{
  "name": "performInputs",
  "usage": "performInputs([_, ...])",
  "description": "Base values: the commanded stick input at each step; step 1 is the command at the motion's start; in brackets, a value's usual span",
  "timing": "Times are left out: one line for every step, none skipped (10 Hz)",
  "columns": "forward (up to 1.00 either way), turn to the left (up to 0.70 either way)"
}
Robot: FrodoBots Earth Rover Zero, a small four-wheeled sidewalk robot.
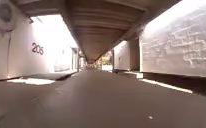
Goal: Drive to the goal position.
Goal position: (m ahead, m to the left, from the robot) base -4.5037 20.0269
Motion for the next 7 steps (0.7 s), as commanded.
performInputs([0.5, 0.0])
performInputs([0.5, 0.0])
performInputs([0.5, 0.0])
performInputs([0.5, 0.0])
performInputs([0.5, 0.0])
performInputs([0.5, 0.0])
performInputs([0.5, 0.0])
